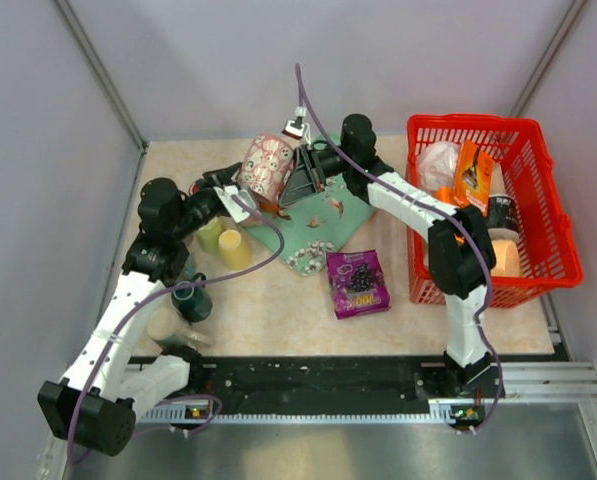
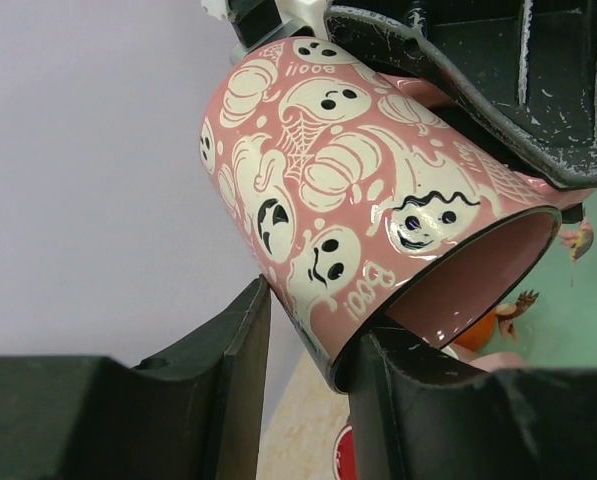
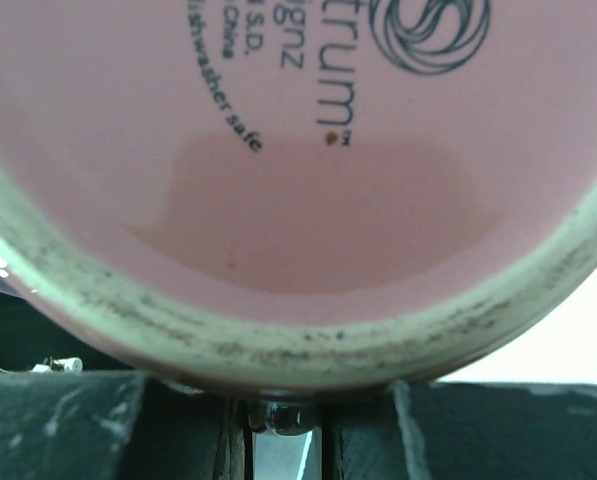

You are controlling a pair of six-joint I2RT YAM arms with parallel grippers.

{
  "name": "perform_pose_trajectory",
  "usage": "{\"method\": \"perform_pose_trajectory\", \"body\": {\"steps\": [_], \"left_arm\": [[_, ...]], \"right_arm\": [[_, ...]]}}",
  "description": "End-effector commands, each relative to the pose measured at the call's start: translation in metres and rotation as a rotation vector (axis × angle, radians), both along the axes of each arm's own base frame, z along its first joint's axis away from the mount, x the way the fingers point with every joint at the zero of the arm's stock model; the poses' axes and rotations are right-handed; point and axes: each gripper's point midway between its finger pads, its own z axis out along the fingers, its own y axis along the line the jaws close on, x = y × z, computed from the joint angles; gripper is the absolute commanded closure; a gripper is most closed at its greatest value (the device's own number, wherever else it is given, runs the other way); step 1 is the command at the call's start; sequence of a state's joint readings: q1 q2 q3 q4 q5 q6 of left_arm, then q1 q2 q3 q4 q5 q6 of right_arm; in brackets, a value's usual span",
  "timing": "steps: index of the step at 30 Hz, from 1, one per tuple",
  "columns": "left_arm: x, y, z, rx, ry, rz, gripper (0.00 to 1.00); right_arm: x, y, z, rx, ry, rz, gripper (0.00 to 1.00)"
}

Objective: Turn the mug right side up
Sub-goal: Turn over the cup at the center of the board.

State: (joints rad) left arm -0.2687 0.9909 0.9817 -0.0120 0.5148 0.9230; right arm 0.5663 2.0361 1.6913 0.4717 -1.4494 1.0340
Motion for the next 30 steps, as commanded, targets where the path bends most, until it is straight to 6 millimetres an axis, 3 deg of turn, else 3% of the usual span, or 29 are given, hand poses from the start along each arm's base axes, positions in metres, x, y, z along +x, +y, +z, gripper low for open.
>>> {"method": "perform_pose_trajectory", "body": {"steps": [1,6,7,9,10,11,15,18,19,20,28,30], "left_arm": [[-0.022,-0.020,0.048,-0.125,-0.087,-0.119,1.00],[-0.032,-0.021,0.043,-0.132,-0.039,-0.137,1.00],[-0.031,-0.020,0.042,-0.130,-0.063,-0.133,0.93],[-0.028,-0.017,0.043,-0.134,-0.118,-0.115,0.62],[-0.027,-0.016,0.044,-0.137,-0.144,-0.108,0.52],[-0.024,-0.016,0.045,-0.138,-0.162,-0.099,0.50],[-0.018,-0.014,0.060,-0.141,-0.234,-0.069,0.63],[-0.017,-0.018,0.064,-0.120,-0.241,-0.081,1.00],[-0.015,-0.018,0.063,-0.119,-0.224,-0.080,1.00],[-0.016,-0.018,0.061,-0.117,-0.206,-0.082,1.00],[-0.037,-0.013,0.025,-0.088,0.069,-0.074,1.00],[-0.045,-0.010,0.010,-0.092,0.199,-0.057,1.00]], "right_arm": [[-0.020,-0.011,0.023,0.044,-0.107,0.124,1.00],[-0.023,-0.013,0.024,0.041,-0.111,0.145,1.00],[-0.023,-0.014,0.024,0.039,-0.109,0.146,1.00],[-0.026,-0.014,0.026,0.039,-0.110,0.154,1.00],[-0.028,-0.013,0.026,0.037,-0.107,0.161,1.00],[-0.030,-0.014,0.026,0.034,-0.105,0.172,1.00],[-0.034,-0.015,0.024,0.017,-0.078,0.189,1.00],[-0.035,-0.015,0.024,0.014,-0.070,0.185,1.00],[-0.034,-0.015,0.025,0.017,-0.074,0.179,1.00],[-0.033,-0.015,0.026,0.016,-0.069,0.165,0.92],[-0.003,-0.031,0.023,0.007,-0.029,0.020,0.01],[0.002,-0.036,0.019,-0.001,-0.010,-0.011,0.01]]}}
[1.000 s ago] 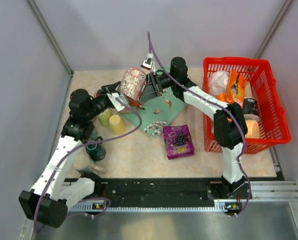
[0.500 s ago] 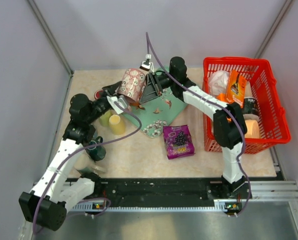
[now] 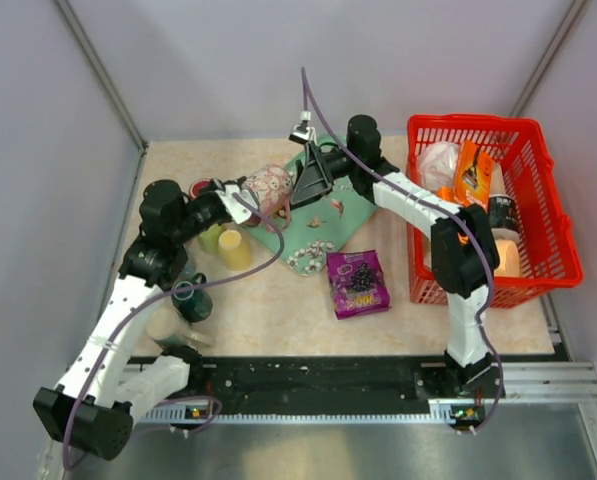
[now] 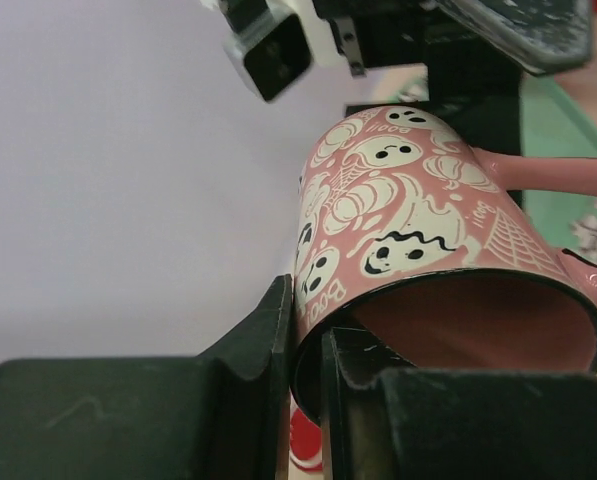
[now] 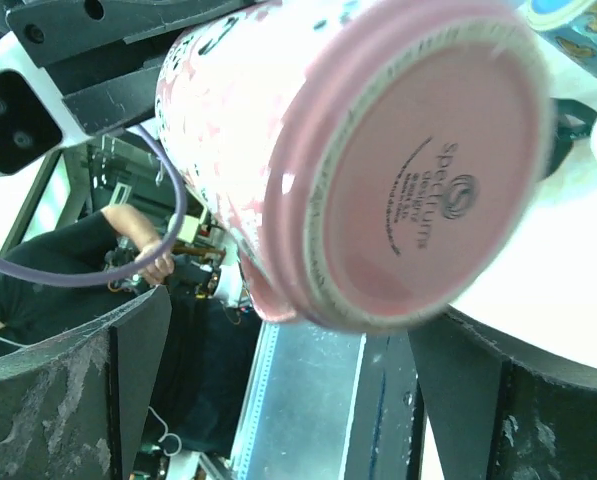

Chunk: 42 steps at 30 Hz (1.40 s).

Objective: Turn the mug right side up
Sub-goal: Turn over the cup at the center of the board, then place the cup at the center of the board.

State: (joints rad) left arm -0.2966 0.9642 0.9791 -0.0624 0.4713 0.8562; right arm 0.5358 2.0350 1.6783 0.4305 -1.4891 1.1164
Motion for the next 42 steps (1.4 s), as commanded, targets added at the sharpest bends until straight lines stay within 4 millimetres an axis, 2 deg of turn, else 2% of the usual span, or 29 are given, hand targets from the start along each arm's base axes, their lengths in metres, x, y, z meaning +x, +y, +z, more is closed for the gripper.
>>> {"method": "perform_pose_trajectory", "body": {"steps": [1,5,8,10,13,16,19,20,21,22,25,29,35,38,39,41,42], "left_arm": [[-0.042,-0.008,0.012,-0.054,0.201,-0.075,1.00],[-0.067,-0.003,-0.037,0.002,0.556,-0.056,1.00],[-0.082,0.005,-0.080,0.030,0.840,0.027,1.00],[-0.088,0.008,-0.102,0.025,0.988,0.088,1.00],[-0.089,0.008,-0.126,-0.024,1.147,0.197,1.00],[-0.082,0.013,-0.155,-0.031,1.236,0.341,1.00],[-0.077,0.016,-0.183,-0.029,1.342,0.476,1.00],[-0.075,0.016,-0.190,-0.036,1.365,0.514,1.00],[-0.073,0.017,-0.197,-0.036,1.374,0.551,1.00],[-0.071,0.017,-0.204,-0.038,1.386,0.581,1.00],[-0.064,0.015,-0.218,-0.034,1.384,0.617,1.00],[-0.058,0.016,-0.239,0.009,1.390,0.662,1.00],[-0.047,0.008,-0.258,0.035,1.394,0.677,1.00],[-0.046,0.004,-0.261,0.023,1.408,0.675,0.98],[-0.046,0.004,-0.260,0.018,1.408,0.669,0.91],[-0.046,0.001,-0.256,0.011,1.407,0.655,0.68],[-0.046,0.001,-0.251,0.002,1.402,0.654,0.51]], "right_arm": [[0.003,-0.024,0.022,0.069,-0.136,-0.043,0.01],[0.032,-0.034,0.017,0.054,-0.160,-0.196,0.01],[0.067,-0.042,0.016,0.005,-0.247,-0.390,0.01],[0.095,-0.051,0.010,-0.090,-0.349,-0.554,0.01],[0.121,-0.070,0.012,-0.224,-0.563,-0.716,0.01],[0.132,-0.092,0.025,-0.301,-0.727,-0.835,0.01],[0.128,-0.112,0.043,-0.280,-0.895,-0.932,0.01],[0.125,-0.117,0.046,-0.263,-0.930,-0.961,0.01],[0.119,-0.123,0.040,-0.267,-0.944,-0.984,0.01],[0.113,-0.128,0.046,-0.246,-0.973,-1.002,0.01],[0.100,-0.135,0.034,-0.269,-1.005,-0.986,0.01],[0.085,-0.140,0.008,-0.315,-1.007,-0.929,0.01],[0.079,-0.146,-0.024,-0.389,-0.998,-0.891,0.02],[0.076,-0.149,-0.035,-0.413,-0.994,-0.872,0.01],[0.074,-0.149,-0.039,-0.418,-0.996,-0.861,0.01],[0.071,-0.147,-0.044,-0.427,-1.006,-0.836,0.01],[0.068,-0.145,-0.046,-0.425,-1.012,-0.817,0.01]]}}
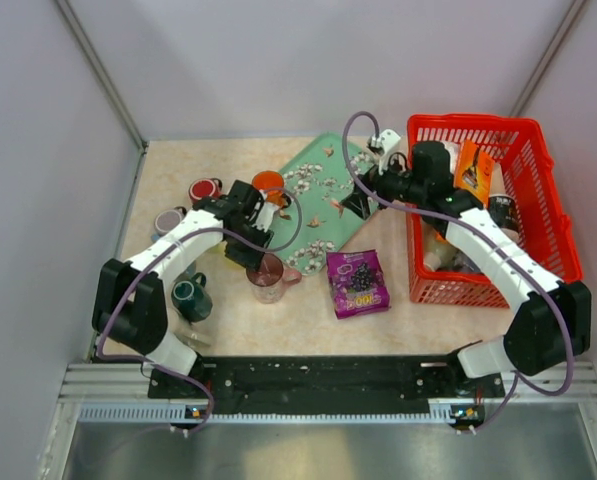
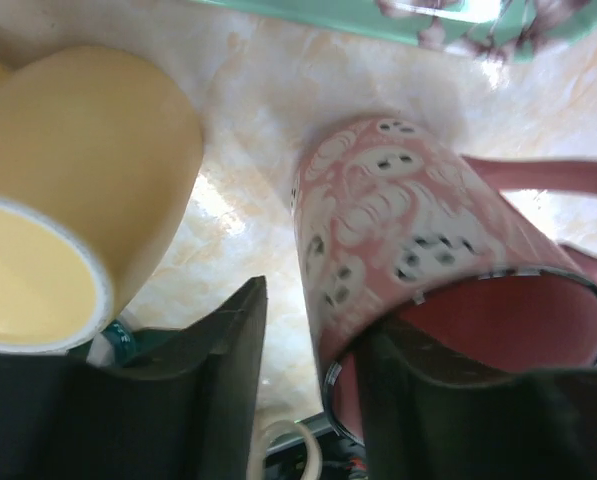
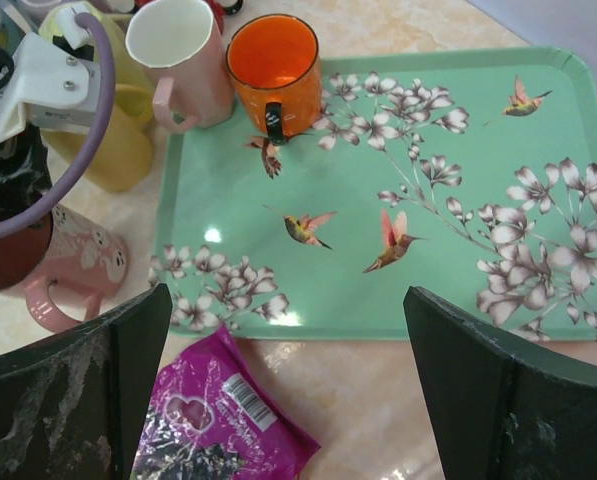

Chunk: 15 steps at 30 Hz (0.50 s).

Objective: Turn the mug right side up
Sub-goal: Place the cup at the center of the board.

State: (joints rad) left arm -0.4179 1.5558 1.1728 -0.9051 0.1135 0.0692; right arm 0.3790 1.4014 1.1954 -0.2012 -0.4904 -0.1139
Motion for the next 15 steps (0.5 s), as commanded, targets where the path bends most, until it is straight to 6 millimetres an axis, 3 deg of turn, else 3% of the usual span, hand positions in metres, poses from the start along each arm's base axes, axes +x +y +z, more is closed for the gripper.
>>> {"method": "perform_pose_trajectory", "body": {"steps": [1,6,8,10,13,15], "left_arm": [[0.018,-0.019,0.018,-0.083,-0.076,0.008,0.02],[0.023,-0.018,0.070,-0.113,-0.190,-0.014,0.01],[0.027,-0.006,0.092,-0.062,-0.234,0.014,0.01],[0.024,0.006,0.115,-0.016,-0.237,0.000,0.01],[0.017,0.017,0.133,0.035,-0.224,-0.028,0.01],[0.023,0.026,0.153,0.044,-0.310,0.006,0.01]], "right_arm": [[-0.013,0.007,0.004,-0.039,-0.057,0.073,0.01],[-0.041,0.027,-0.013,-0.106,-0.054,0.221,0.01],[-0.048,0.033,-0.019,-0.135,-0.064,0.256,0.01],[-0.049,0.038,-0.022,-0.142,-0.060,0.267,0.01],[-0.047,0.047,-0.027,-0.131,-0.023,0.277,0.01],[-0.048,0.055,-0.031,-0.129,-0.006,0.297,0.01]]}}
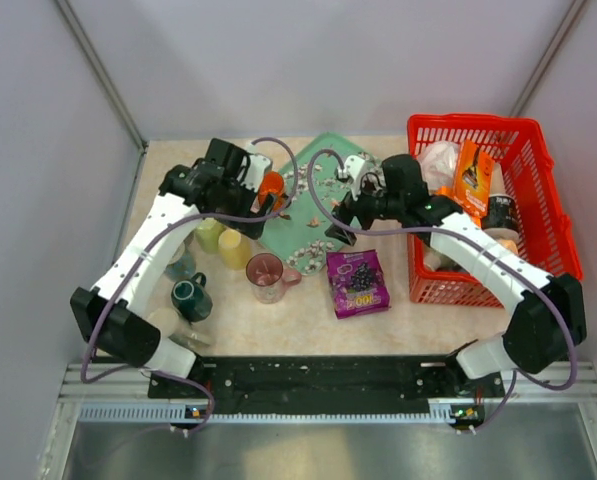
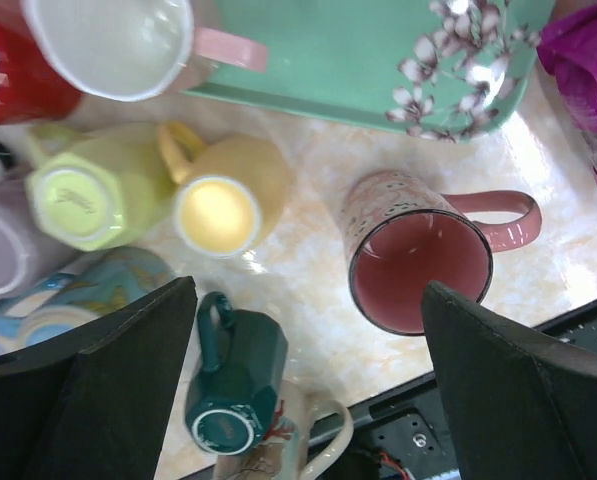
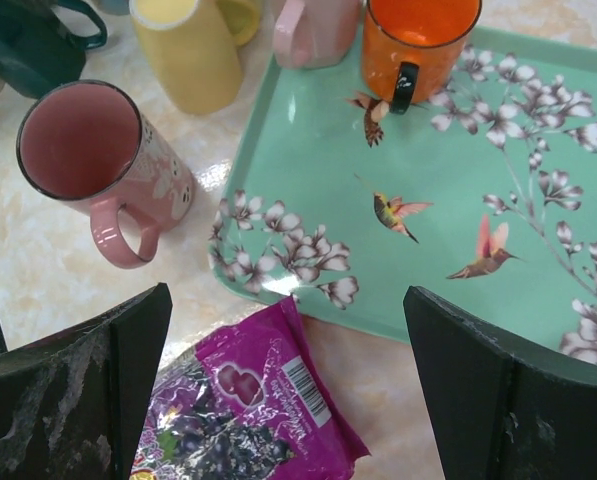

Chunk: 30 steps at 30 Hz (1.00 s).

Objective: Turn the mug right side up
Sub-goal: Place the cup at the center of the board, then pick up the cup at the center of the board.

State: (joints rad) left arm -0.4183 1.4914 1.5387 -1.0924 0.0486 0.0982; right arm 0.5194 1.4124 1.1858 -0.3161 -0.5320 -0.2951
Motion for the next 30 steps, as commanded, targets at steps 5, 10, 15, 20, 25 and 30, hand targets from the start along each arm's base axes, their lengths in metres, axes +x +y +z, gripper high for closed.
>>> {"method": "perform_pose_trajectory", "body": {"steps": [5,10,15,20,25,30], "left_arm": [[0.008,0.059,0.091,-0.060,-0.425,0.122,0.01],[0.006,0.073,0.130,-0.189,-0.569,0.219,0.01],[-0.004,0.086,0.121,-0.422,-0.462,0.424,0.01],[-0.016,0.100,0.099,-0.577,-0.392,0.598,0.01],[-0.030,0.102,0.061,-0.609,-0.295,0.631,0.01],[-0.037,0.105,0.063,-0.718,-0.309,0.686,0.01]], "right_arm": [[-0.016,0.044,-0.019,-0.034,0.021,0.191,0.01],[-0.036,0.073,-0.042,-0.026,0.128,0.276,0.01],[-0.055,0.095,-0.058,-0.061,0.133,0.424,0.02],[-0.074,0.106,-0.084,-0.195,0.057,0.564,0.09],[-0.085,0.121,-0.101,-0.223,0.088,0.565,0.19],[-0.087,0.128,-0.121,-0.293,0.031,0.549,0.30]]}}
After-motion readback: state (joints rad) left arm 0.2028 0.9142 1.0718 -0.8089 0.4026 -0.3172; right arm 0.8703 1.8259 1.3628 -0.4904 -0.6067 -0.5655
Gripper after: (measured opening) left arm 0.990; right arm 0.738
